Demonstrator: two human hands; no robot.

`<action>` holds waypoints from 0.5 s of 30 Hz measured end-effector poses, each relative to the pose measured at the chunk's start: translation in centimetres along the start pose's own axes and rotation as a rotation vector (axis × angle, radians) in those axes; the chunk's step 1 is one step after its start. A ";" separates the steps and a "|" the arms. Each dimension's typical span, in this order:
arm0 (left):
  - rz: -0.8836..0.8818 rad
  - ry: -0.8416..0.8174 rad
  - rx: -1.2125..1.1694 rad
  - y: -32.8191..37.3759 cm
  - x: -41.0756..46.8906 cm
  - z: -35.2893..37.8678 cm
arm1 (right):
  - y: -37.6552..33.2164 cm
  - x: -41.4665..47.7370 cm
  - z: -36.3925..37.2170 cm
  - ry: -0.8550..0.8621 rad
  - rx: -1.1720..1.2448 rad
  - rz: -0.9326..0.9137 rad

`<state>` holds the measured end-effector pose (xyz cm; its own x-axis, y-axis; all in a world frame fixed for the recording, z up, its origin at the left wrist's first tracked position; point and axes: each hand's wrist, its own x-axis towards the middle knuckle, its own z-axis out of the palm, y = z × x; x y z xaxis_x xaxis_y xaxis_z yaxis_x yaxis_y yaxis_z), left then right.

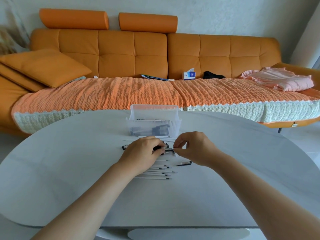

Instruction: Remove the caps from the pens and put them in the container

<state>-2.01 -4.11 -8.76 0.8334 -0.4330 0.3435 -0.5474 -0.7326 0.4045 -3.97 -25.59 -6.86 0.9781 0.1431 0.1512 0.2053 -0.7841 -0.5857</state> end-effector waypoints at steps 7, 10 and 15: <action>0.000 0.005 -0.002 0.1 -0.2 -0.3 | -0.7 0.1 0.8 0.028 0.057 -0.024; 0.007 -0.004 -0.008 0.2 -0.2 -0.4 | -0.9 0.0 1.2 0.025 0.070 -0.027; 0.018 -0.032 -0.041 0.5 -0.3 -0.7 | -1.0 0.0 1.8 0.034 0.072 -0.056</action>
<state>-2.59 -4.00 -8.10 0.8249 -0.4633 0.3237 -0.5646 -0.7026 0.4332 -4.10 -23.71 -7.66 0.9634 0.1639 0.2120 0.2630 -0.7299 -0.6310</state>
